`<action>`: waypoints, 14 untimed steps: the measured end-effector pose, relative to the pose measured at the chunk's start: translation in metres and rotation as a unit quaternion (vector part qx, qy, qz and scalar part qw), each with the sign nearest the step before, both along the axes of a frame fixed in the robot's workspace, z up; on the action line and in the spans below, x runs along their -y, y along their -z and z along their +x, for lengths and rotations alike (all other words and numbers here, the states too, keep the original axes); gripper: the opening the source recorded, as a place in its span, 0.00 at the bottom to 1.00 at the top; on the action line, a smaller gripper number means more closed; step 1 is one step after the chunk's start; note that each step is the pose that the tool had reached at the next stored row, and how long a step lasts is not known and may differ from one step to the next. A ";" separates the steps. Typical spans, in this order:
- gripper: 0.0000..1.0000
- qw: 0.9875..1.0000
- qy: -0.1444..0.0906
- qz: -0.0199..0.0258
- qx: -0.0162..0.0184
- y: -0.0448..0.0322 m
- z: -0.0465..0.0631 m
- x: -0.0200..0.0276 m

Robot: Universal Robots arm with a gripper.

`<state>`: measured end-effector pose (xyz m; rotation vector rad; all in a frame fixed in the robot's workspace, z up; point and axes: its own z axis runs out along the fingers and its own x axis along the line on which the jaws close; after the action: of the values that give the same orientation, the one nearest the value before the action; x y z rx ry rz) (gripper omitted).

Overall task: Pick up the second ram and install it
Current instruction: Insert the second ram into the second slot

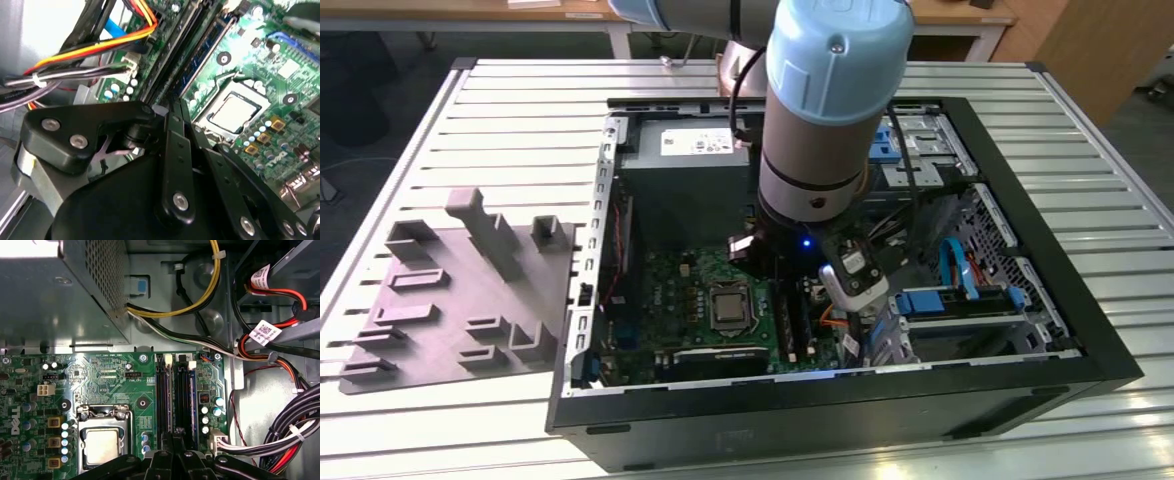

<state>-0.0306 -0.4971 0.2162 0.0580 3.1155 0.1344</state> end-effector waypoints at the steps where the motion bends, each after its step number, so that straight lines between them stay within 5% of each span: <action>1: 0.11 1.000 0.000 0.000 0.000 0.0000 0.000 0.0000; 14: 0.18 1.000 0.000 0.000 0.000 -0.0041 0.000 0.0001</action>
<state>-0.0305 -0.4972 0.2203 0.0580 3.1156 0.1337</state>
